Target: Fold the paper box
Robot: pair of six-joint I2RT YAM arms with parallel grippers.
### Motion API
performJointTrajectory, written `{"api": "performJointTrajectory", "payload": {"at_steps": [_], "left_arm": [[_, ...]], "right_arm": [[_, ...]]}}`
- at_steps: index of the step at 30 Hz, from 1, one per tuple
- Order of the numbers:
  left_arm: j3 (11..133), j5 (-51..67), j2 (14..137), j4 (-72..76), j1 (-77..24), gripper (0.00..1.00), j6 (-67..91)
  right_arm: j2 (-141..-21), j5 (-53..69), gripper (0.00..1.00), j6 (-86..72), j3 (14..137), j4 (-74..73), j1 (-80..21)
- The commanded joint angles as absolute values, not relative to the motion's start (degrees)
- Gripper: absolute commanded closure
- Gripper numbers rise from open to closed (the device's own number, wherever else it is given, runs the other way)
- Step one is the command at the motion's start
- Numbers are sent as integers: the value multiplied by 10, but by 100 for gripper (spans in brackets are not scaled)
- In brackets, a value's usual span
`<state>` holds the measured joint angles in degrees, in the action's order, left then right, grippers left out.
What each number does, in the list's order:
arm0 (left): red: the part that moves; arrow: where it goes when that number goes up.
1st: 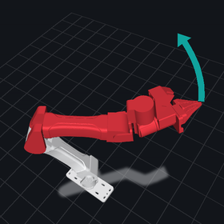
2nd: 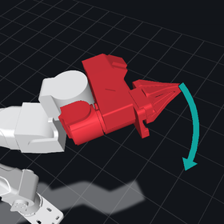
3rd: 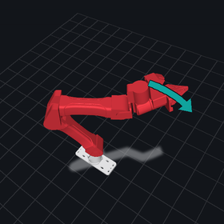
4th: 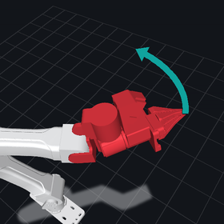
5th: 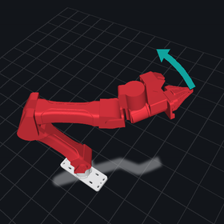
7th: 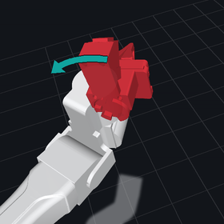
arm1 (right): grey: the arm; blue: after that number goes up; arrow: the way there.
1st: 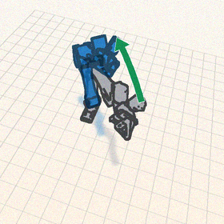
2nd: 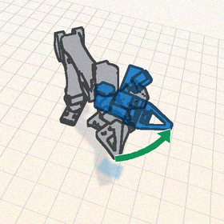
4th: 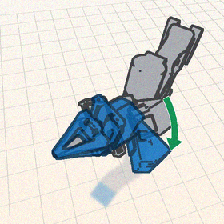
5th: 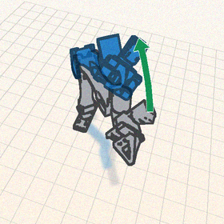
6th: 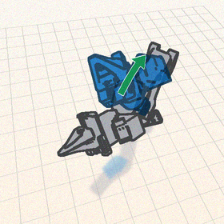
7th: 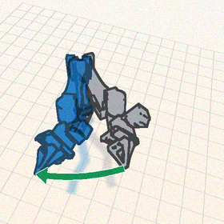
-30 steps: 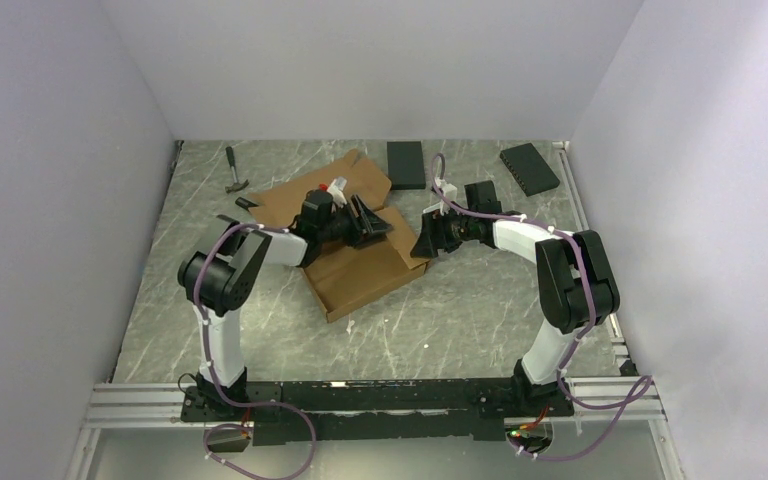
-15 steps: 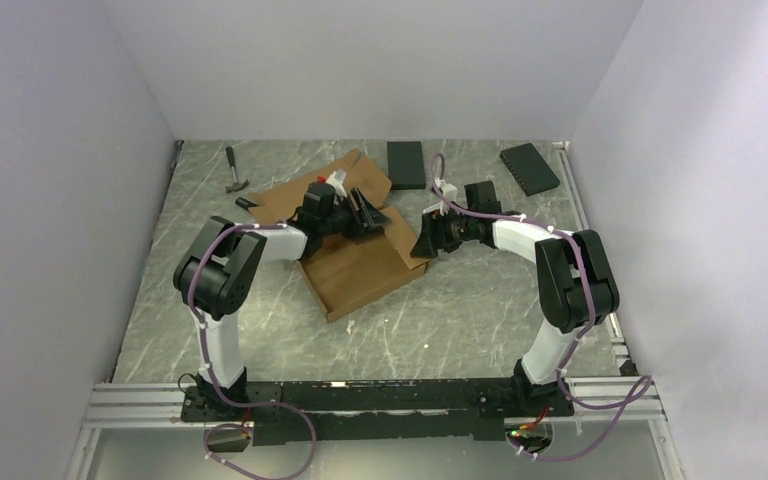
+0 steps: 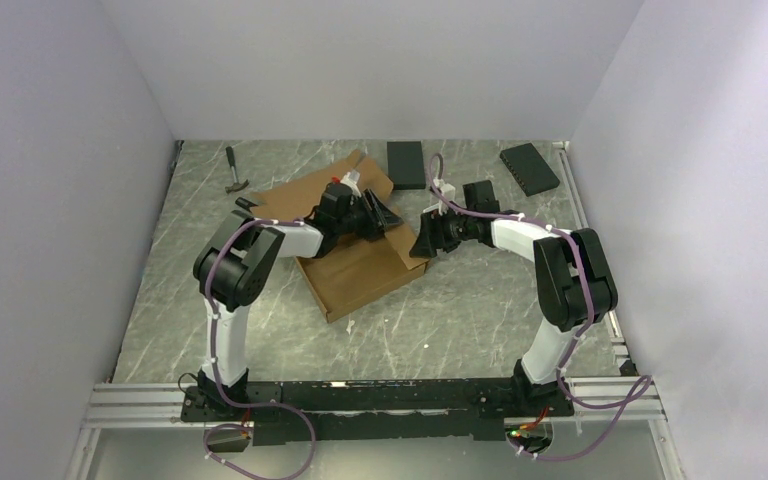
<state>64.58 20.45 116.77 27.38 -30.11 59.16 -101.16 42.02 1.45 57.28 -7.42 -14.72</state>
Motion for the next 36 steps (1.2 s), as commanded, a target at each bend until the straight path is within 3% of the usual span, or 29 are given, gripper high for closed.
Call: {"api": "performJointTrajectory", "payload": {"at_steps": [1,5,9,25,31,36], "left_arm": [[651,184,1179,341,-310,51,625],[655,178,1186,361,-316,59,636],[650,170,1184,364,-320,76,636],[611,150,1163,313,-320,94,603],[610,149,1172,314,-321,95,599],[598,164,1181,358,-314,78,605]], "right_arm": [[-1017,408,31,27,592,-63,-155],[-1019,401,32,28,593,-64,-159],[-1018,392,32,28,594,-63,-159],[-1017,362,32,12,595,-45,-158],[-1022,347,32,4,597,-38,-159],[-1024,334,35,12,598,-39,-167]]}}
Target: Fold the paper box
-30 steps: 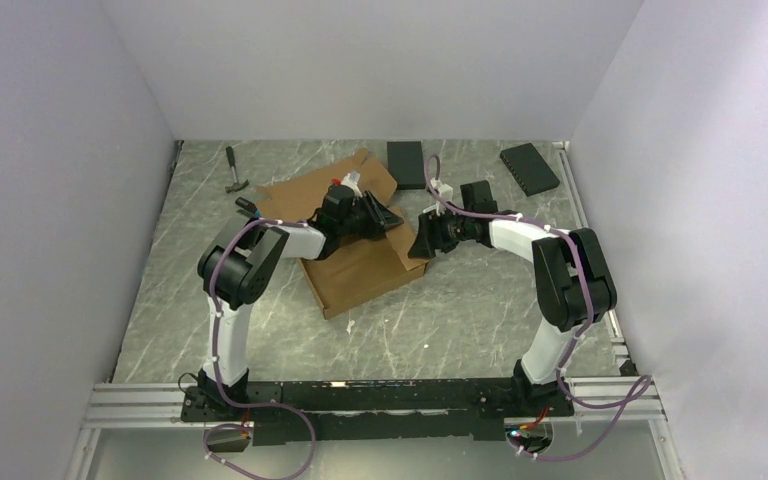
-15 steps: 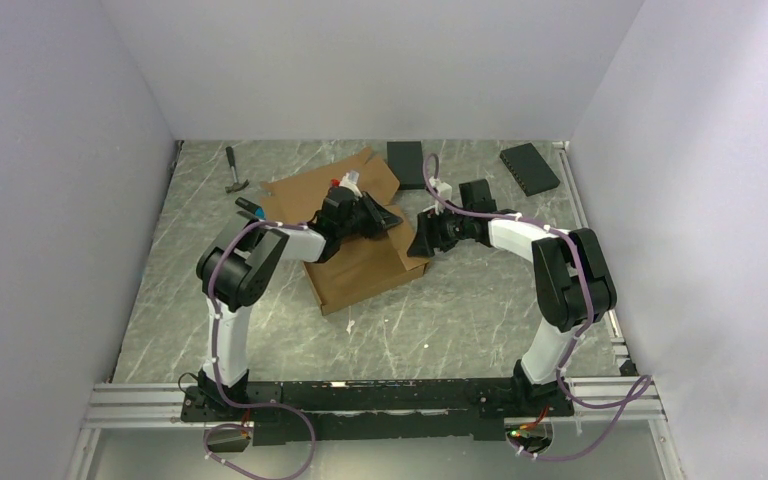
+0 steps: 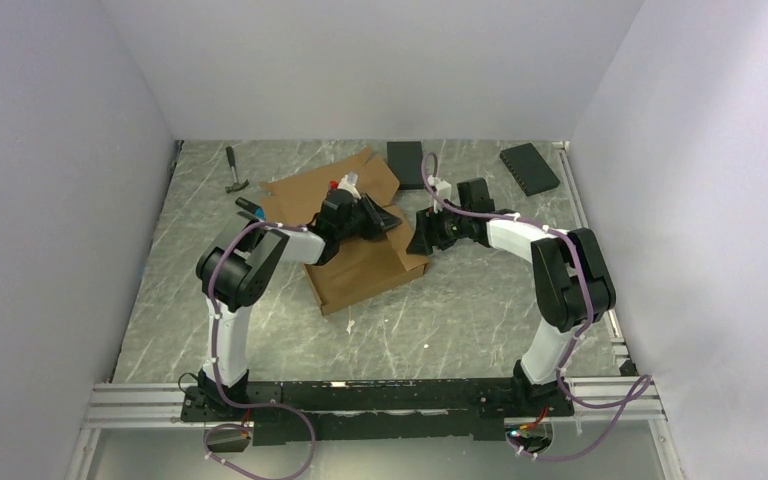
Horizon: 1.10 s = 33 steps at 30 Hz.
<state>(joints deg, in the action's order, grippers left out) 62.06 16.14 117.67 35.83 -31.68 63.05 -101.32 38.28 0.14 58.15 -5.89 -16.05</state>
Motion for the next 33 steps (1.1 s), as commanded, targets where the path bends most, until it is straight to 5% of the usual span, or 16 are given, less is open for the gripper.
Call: {"api": "performJointTrajectory", "payload": {"at_steps": [1,9,33], "left_arm": [[597,168,1184,371,-312,74,608],[618,183,1213,429,-305,57,632],[516,101,1062,301,-303,50,567]], "right_arm": [[-1027,332,36,14,599,-40,-169],[-1037,336,39,20,604,-46,-174],[-1032,278,67,28,604,-49,-176]]}}
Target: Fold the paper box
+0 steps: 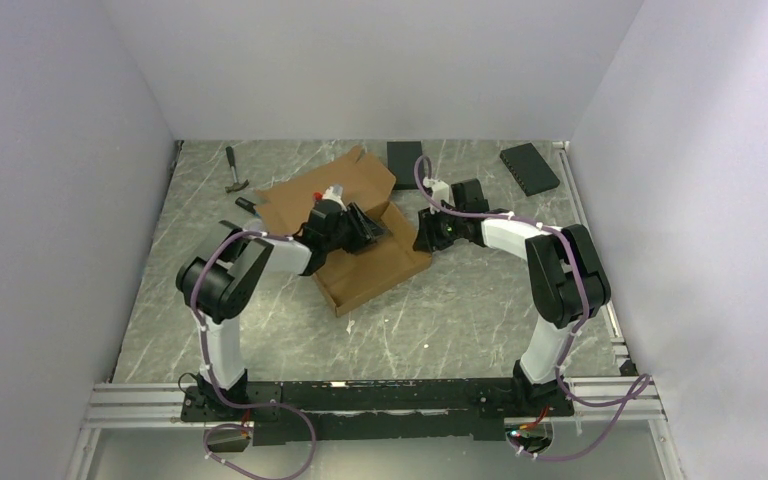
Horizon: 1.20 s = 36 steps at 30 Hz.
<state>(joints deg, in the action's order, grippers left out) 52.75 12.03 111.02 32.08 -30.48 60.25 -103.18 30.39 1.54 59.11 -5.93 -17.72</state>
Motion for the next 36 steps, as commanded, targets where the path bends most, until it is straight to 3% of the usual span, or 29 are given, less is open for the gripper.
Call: {"api": "performJointTrajectory", "payload": {"at_steps": [1,7,11,21,25,28,32,36], "left_arm": [[512,101,1054,299,-303,51,562],[517,119,1001,254,-303,51,512],[519,117,945,199,-305,50,471],[431,75,741,87,-307,33,409],[342,22,611,36,-306,18,434],[265,-14,503,5,-304,1,481],[176,-49,363,-27,-300,1,520],[93,-60,290,32,-279,0,568]], "right_arm": [[-1032,277,70,29,604,-49,-177],[-1021,227,91,48,608,-58,-194],[-1009,172,99,79,611,-68,-217],[-980,78,98,121,605,-66,-251],[-974,59,97,129,601,-62,-251],[-973,58,97,130,601,-63,-251],[-974,67,97,131,599,-66,-250],[-978,78,97,130,599,-69,-250]]}}
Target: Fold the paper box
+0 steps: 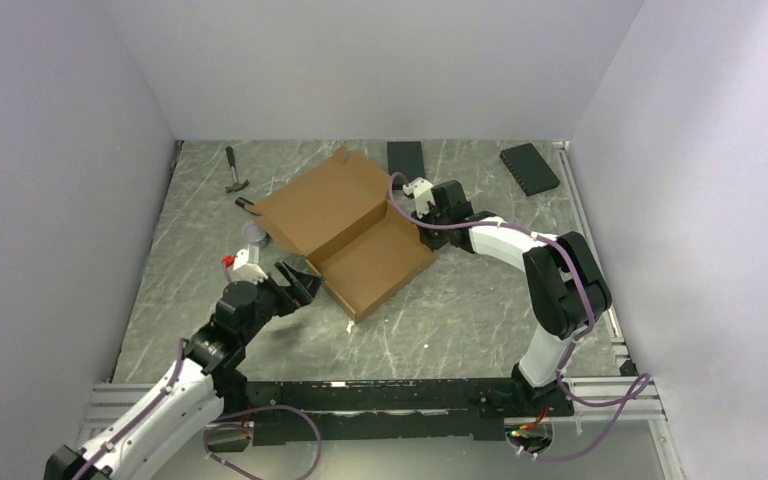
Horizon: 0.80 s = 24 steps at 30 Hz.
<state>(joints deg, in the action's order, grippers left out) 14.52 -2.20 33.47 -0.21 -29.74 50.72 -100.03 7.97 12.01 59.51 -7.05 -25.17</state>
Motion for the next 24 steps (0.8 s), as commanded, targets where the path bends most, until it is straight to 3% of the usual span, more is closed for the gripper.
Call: {"api": "performJointTrajectory", "payload": {"at_steps": [1,4,14,24], "left_arm": [[75,-65,286,53,-270,0,581],[79,-56,321,105,-233,0,587],[160,107,625,321,-70,1,635],[232,115,733,340,-11,22,609]], "right_arm": [[-978,80,97,130,599,-70,-250],[-978,86,97,131,597,-70,-247],[-980,96,97,134,597,-73,-245],[-983,105,97,133,598,-75,-245]]}}
